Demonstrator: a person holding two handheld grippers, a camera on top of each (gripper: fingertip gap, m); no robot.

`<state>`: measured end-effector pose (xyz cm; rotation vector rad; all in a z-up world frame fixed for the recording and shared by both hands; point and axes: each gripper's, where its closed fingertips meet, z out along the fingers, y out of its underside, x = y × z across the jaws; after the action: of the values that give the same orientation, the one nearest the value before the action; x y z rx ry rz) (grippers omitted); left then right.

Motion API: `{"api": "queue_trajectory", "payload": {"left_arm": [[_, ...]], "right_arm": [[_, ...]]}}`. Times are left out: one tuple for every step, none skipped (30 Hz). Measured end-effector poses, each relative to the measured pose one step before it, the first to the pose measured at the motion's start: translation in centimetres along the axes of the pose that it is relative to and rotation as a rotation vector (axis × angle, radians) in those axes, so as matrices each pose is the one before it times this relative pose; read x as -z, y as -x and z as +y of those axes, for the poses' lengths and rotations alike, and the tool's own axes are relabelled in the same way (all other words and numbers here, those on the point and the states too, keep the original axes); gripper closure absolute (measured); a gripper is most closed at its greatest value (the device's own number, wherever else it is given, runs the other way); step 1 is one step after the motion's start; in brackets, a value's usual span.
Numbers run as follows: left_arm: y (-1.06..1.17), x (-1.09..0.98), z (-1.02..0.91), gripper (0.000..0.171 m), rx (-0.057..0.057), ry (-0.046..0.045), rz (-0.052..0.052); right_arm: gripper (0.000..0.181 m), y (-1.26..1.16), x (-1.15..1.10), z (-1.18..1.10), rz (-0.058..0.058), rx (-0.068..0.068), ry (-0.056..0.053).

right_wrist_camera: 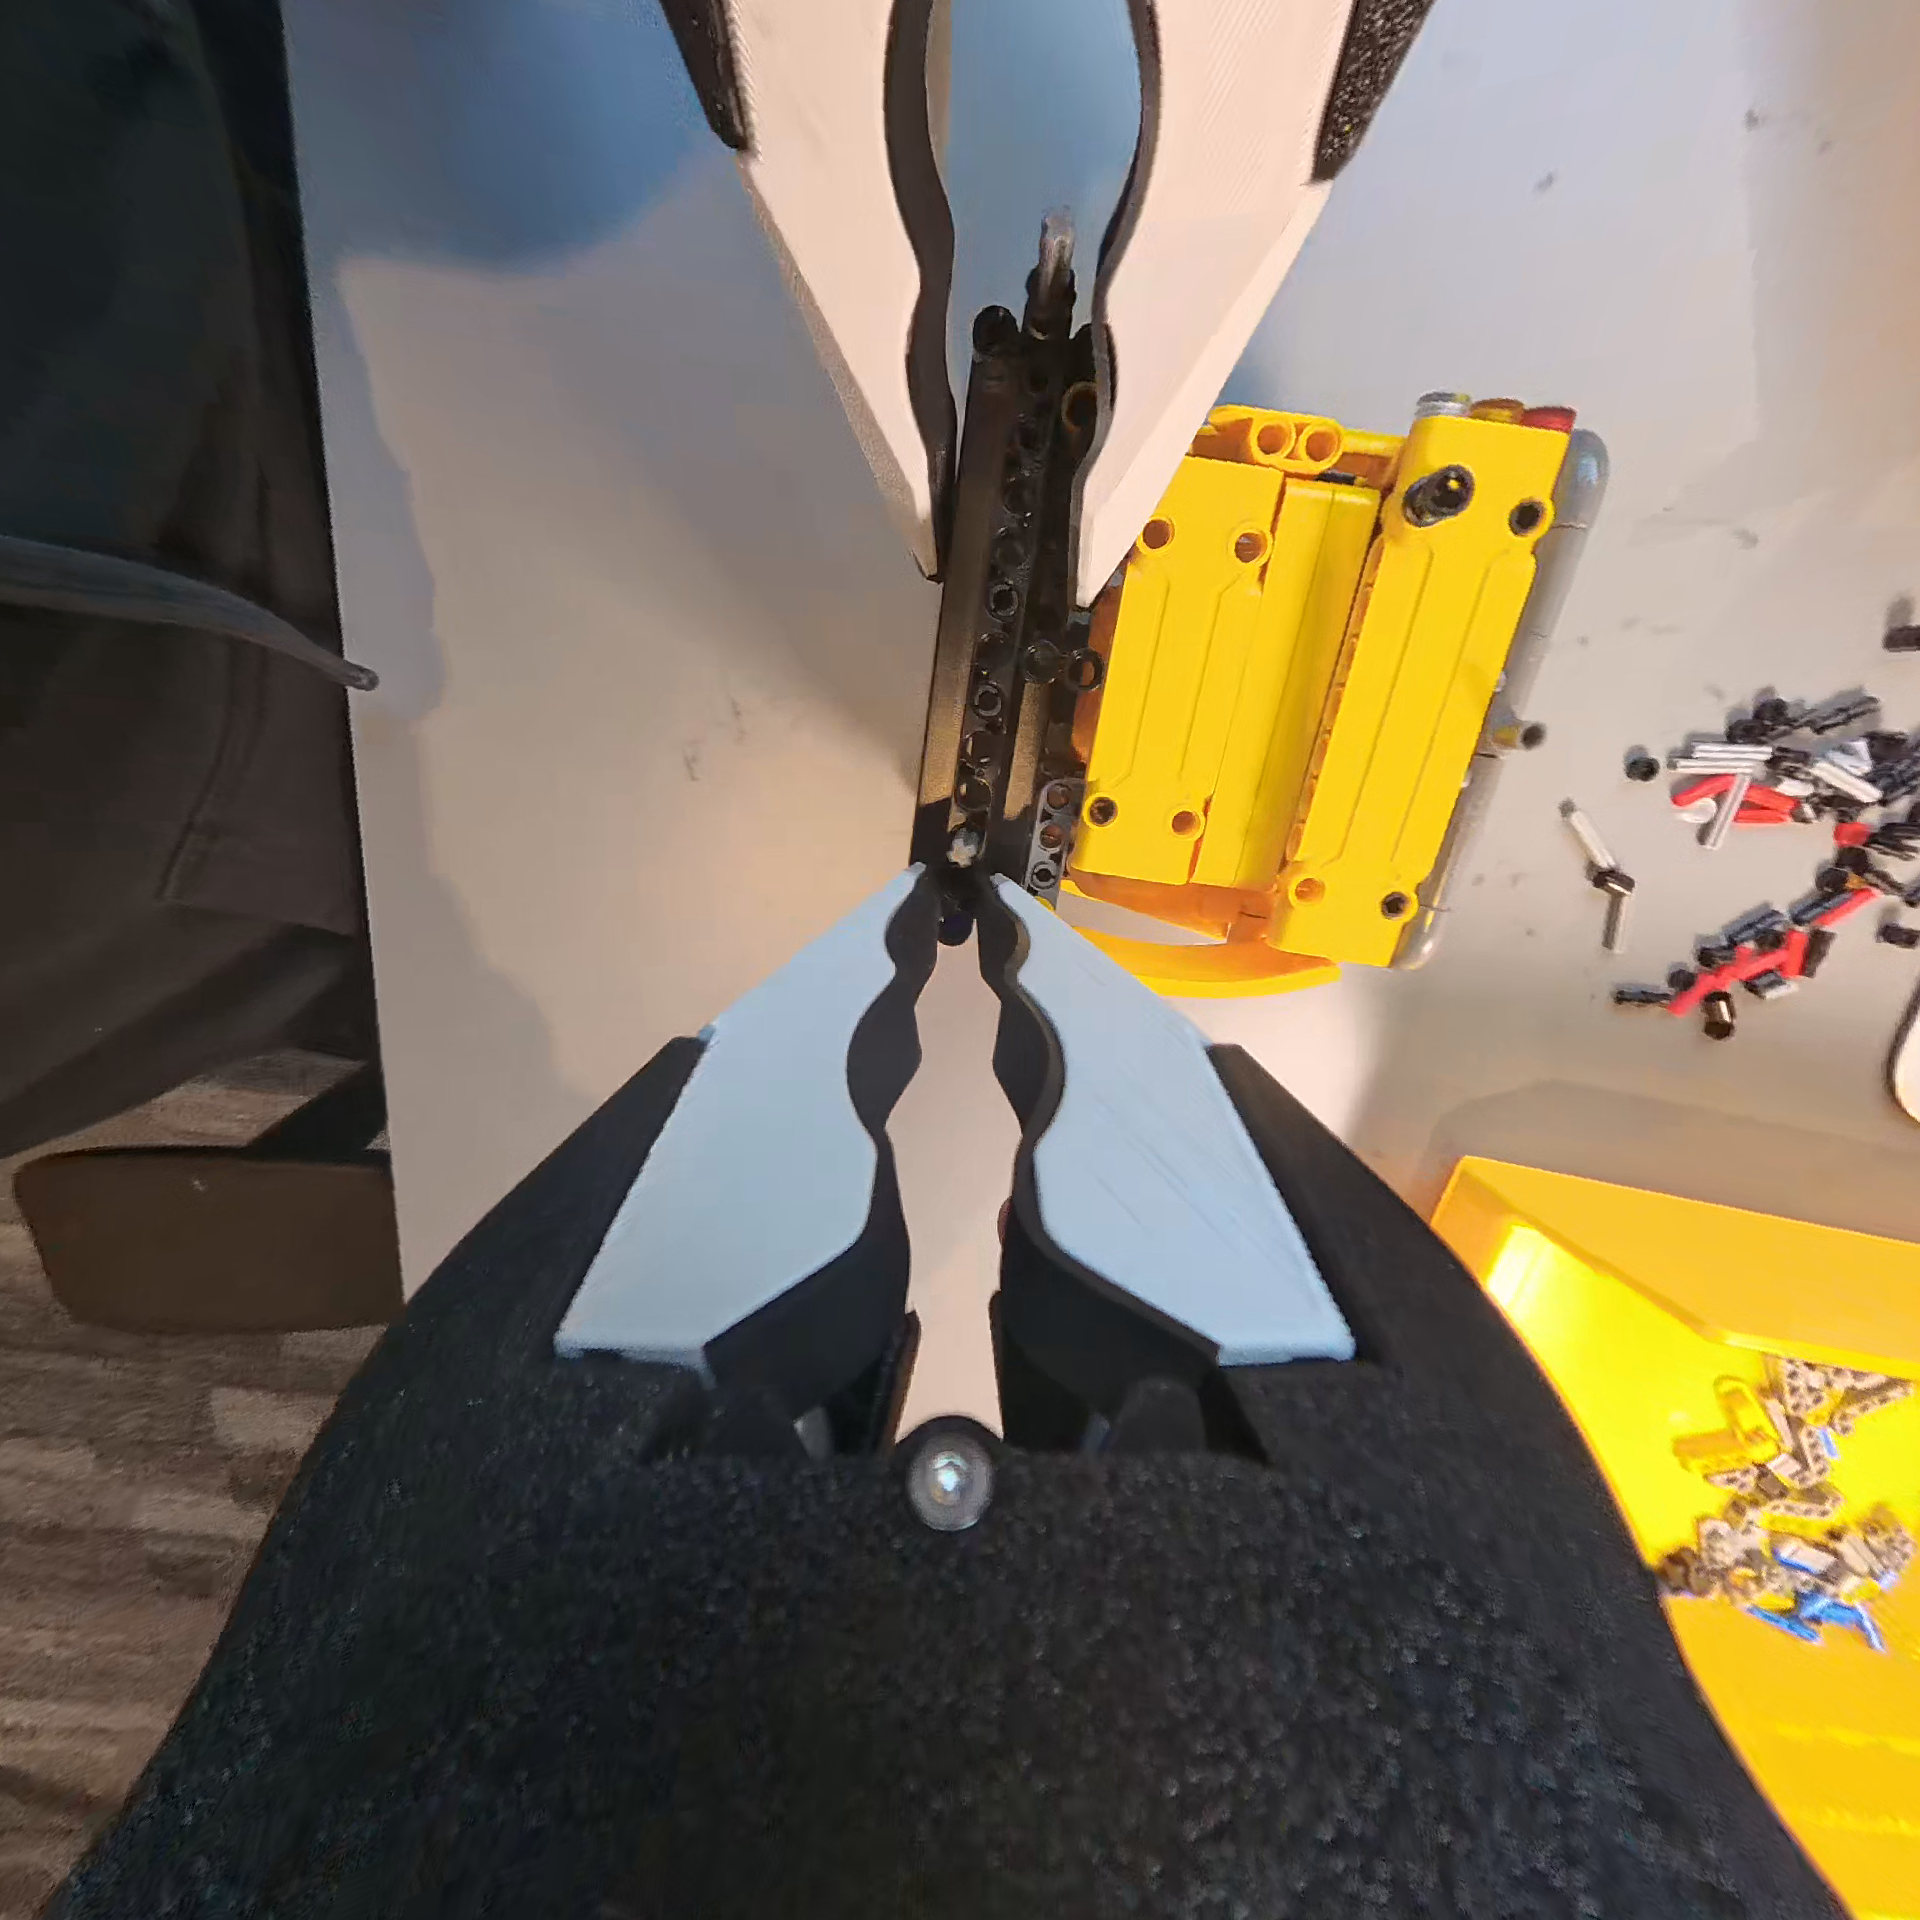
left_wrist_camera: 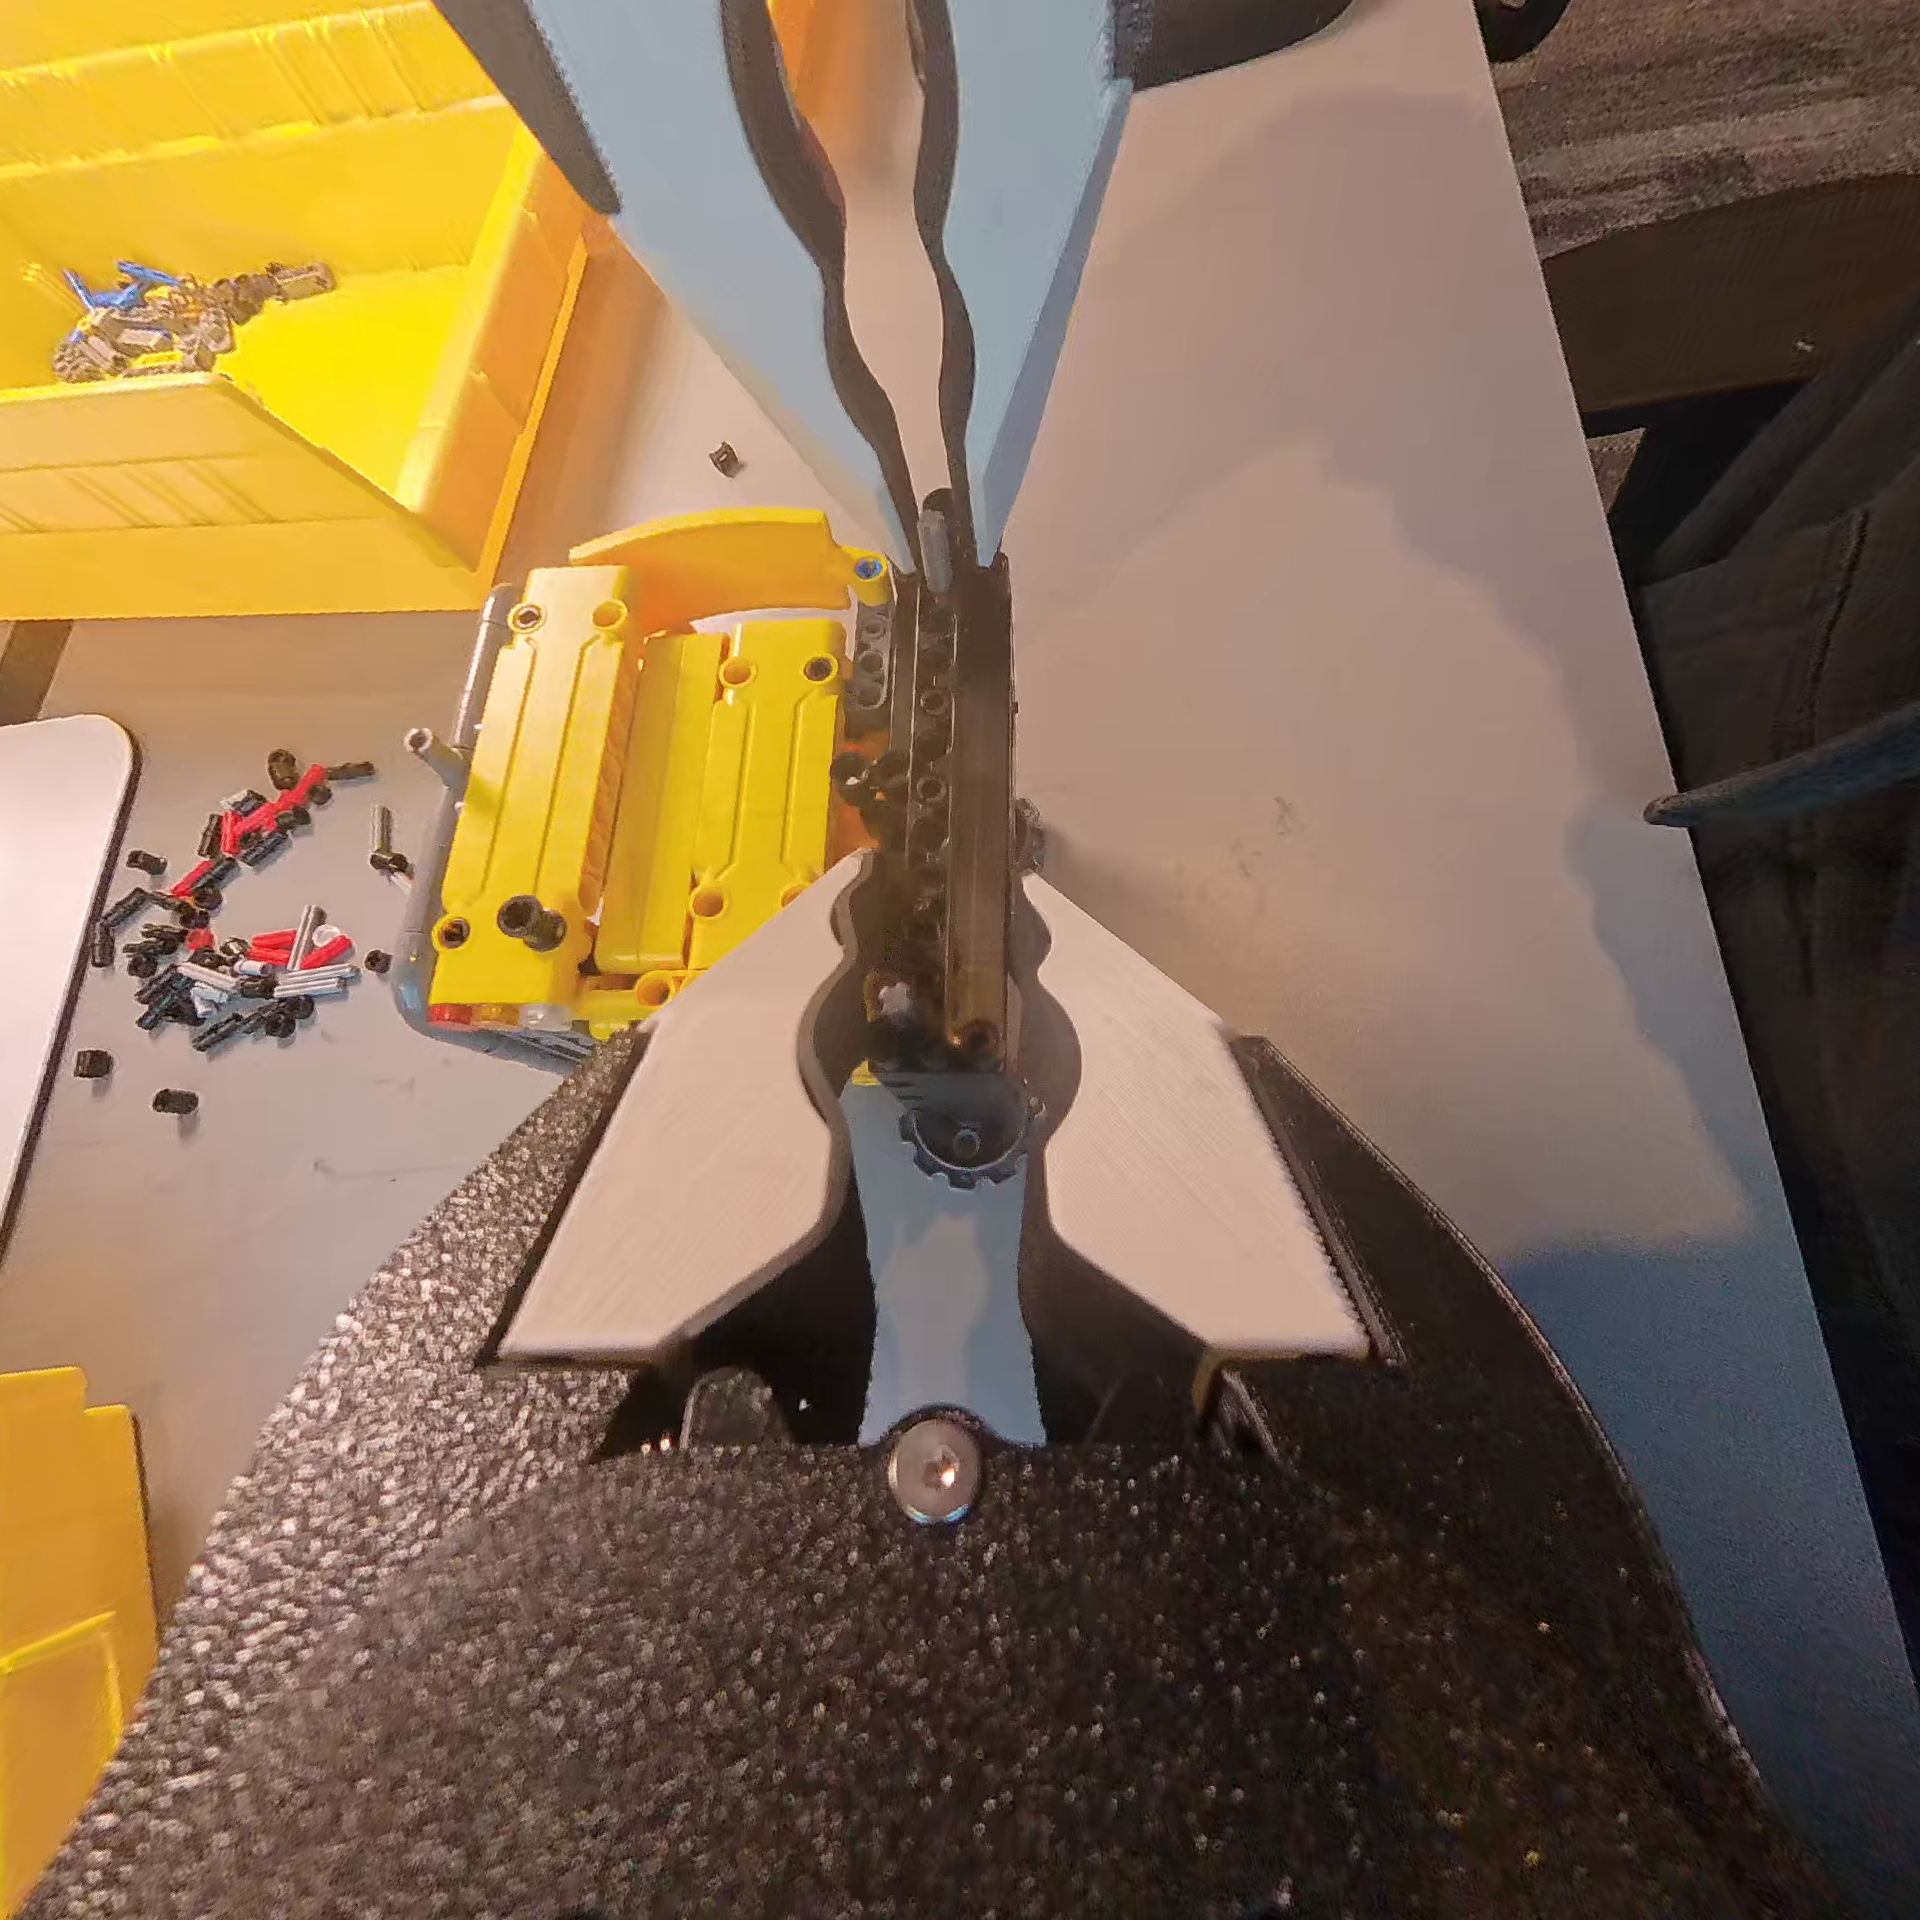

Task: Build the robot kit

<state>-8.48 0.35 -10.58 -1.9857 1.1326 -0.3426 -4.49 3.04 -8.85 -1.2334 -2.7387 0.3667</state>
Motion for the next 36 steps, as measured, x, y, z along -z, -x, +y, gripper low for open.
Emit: {"api": "queue_trajectory", "payload": {"left_arm": [[-0.019,0.001,-0.013,0.151,0.0010,0.00385,-0.0010],[-0.010,0.013,-0.001,0.151,0.0001,0.00366,-0.0047],[-0.008,0.003,0.011,0.149,-0.0008,0.00322,-0.0052],[0.034,-0.008,-0.008,0.151,0.0030,0.00100,-0.0025],[0.068,-0.022,-0.019,0.149,0.0075,-0.00137,-0.0003],[0.070,-0.012,-0.044,0.151,0.0043,-0.00183,0.0004],[0.023,-0.024,-0.042,0.151,-0.0013,0.00013,0.0003],[-0.012,-0.013,-0.018,0.151,-0.0019,0.00339,-0.0007],[-0.021,0.004,0.031,0.151,-0.0028,0.00686,-0.0016],[-0.040,0.016,0.067,0.151,-0.0004,0.00505,-0.0015],[-0.040,0.000,0.020,0.149,0.0036,-0.00167,-0.0017],[0.053,-0.009,0.022,0.148,0.0039,-0.00290,-0.0062],[0.136,-0.013,-0.004,0.149,0.0051,-0.00274,-0.0066],[0.132,-0.020,-0.009,0.151,0.0032,-0.00012,-0.0031],[0.035,0.006,0.002,0.151,-0.0022,0.00428,-0.0005],[-0.005,-0.015,0.002,0.151,-0.0015,0.00386,0.0004],[-0.004,0.000,-0.004,0.151,0.0012,0.00131,-0.0005],[0.015,-0.010,0.012,0.151,0.0041,-0.00190,0.0000],[-0.020,0.017,0.013,0.151,0.0031,-0.00279,0.0022],[-0.022,-0.001,0.006,0.151,0.0038,-0.00157,0.0019],[0.015,-0.010,0.000,0.149,0.0035,0.00002,0.0002],[0.031,-0.011,0.011,0.149,0.0028,0.00010,-0.0011],[-0.001,-0.002,0.006,0.151,0.0023,-0.00091,-0.0004],[-0.007,-0.001,-0.007,0.149,0.0016,-0.00090,0.0002],[-0.018,-0.004,-0.001,0.149,0.0010,0.00095,-0.0010],[-0.011,0.004,0.003,0.148,0.0003,0.00198,-0.0006],[0.010,-0.010,0.003,0.148,0.0012,0.00087,0.0004],[0.014,-0.004,-0.002,0.149,0.0023,-0.00053,-0.0002],[0.002,-0.003,0.002,0.149,0.0024,-0.00183,0.0009],[-0.007,0.005,0.004,0.149,0.0018,-0.00230,0.0017],[-0.018,0.004,-0.009,0.149,0.0006,-0.00171,0.0013],[-0.005,-0.009,0.003,0.149,-0.0013,-0.00031,0.0009],[-0.007,0.021,0.009,0.149,-0.0029,0.00052,0.0019],[-0.024,0.031,0.014,0.149,-0.0043,0.00041,0.0028],[-0.008,0.030,0.008,0.149,-0.0086,0.00043,0.0017],[0.032,0.044,0.030,0.149,-0.0151,0.00021,0.0018]], "right_arm": [[0.175,0.072,-0.002,-0.011,0.0127,-0.0097,-0.0034],[0.175,0.133,-0.017,-0.049,0.0045,-0.0067,-0.0087],[0.175,0.028,0.002,-0.022,-0.0002,-0.0158,-0.0109],[0.175,-0.086,0.007,-0.006,0.0031,-0.0159,-0.0075],[0.175,-0.199,0.015,0.024,0.0152,-0.0098,-0.0011],[0.175,-0.204,0.009,0.048,0.0255,0.0066,0.0056],[0.175,-0.055,0.013,0.062,0.0188,0.0079,0.0066],[0.175,0.062,-0.001,0.051,0.0050,-0.0081,0.0035],[0.175,0.171,-0.009,-0.047,-0.0095,-0.0121,-0.0012],[0.175,0.244,-0.027,-0.123,-0.0186,-0.0086,-0.0037],[0.175,0.300,-0.050,-0.069,-0.0285,-0.0114,0.0007],[0.175,-0.065,-0.023,-0.047,-0.0030,0.0012,0.0009],[0.175,-0.594,0.032,0.071,0.0329,0.0117,0.0074],[0.175,-0.283,-0.020,0.019,0.0191,-0.0003,0.0047],[0.175,0.032,-0.018,0.003,0.0076,0.0062,0.0037],[0.175,0.077,0.001,0.006,-0.0038,-0.0067,-0.0031],[0.175,0.040,-0.003,0.003,-0.0093,-0.0148,-0.0081],[0.175,-0.080,-0.019,0.002,0.0057,0.0019,-0.0037],[0.175,0.090,-0.013,-0.026,0.0031,0.0051,0.0019],[0.175,0.054,-0.017,-0.003,-0.0003,0.0025,0.0002],[0.175,0.031,-0.008,-0.005,-0.0069,-0.0090,-0.0033],[0.175,-0.057,-0.009,0.006,0.0034,0.0023,-0.0003],[0.175,-0.041,-0.023,-0.016,0.0084,0.0069,0.0019],[0.175,0.009,-0.016,0.002,0.0038,-0.0005,0.0001],[0.175,0.002,-0.017,-0.005,0.0025,-0.0027,-0.0022],[0.175,0.015,-0.024,-0.006,0.0055,0.0030,0.0003],[0.175,0.020,-0.017,0.000,0.0049,0.0061,0.0049],[0.175,-0.049,-0.026,-0.006,0.0040,0.0024,0.0017],[0.175,-0.023,-0.045,-0.016,0.0076,0.0047,0.0003],[0.175,-0.031,-0.049,-0.024,0.0100,0.0055,-0.0020],[0.175,0.015,-0.041,0.008,-0.0002,-0.0074,-0.0063],[0.175,0.000,-0.039,-0.011,-0.0053,-0.0099,-0.0073],[0.175,0.027,-0.060,-0.028,0.0009,0.0001,-0.0052],[0.175,0.049,-0.039,-0.036,0.0044,0.0086,-0.0016],[0.175,0.029,0.024,-0.020,0.0019,0.0074,-0.0051],[0.175,0.000,0.023,-0.060,-0.0001,-0.0054,-0.0158]]}}
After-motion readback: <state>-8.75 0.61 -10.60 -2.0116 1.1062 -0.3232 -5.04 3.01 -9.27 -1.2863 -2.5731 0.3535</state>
